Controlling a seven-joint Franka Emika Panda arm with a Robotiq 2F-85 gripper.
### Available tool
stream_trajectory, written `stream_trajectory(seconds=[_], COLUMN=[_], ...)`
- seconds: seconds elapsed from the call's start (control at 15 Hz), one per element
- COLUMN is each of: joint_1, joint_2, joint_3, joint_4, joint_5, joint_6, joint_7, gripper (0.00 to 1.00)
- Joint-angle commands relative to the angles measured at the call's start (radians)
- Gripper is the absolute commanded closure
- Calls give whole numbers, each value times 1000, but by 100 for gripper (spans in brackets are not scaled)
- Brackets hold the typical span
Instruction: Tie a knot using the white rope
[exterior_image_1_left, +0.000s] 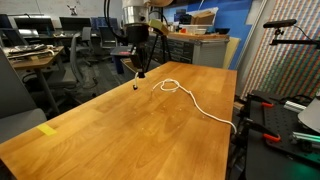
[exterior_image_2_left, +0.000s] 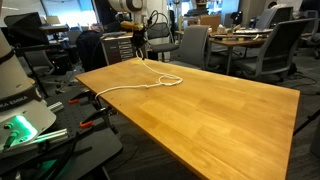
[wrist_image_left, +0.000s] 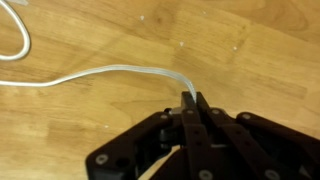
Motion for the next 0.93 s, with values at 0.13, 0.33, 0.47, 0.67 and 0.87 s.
stream_trajectory(seconds=[0.13,0.33,0.47,0.67,0.87], joint_1=[167,213,232,234,234], joint_2=[69,100,120,111,123], joint_3=[-16,-5,-8,-6,-14], joint_4=[102,121,135,109,122], joint_5=[-208,-233,-229,-216,-219], joint_6=[45,206,271,254,260], joint_7=[18,63,76,63,63], gripper=[93,95,94,86,67])
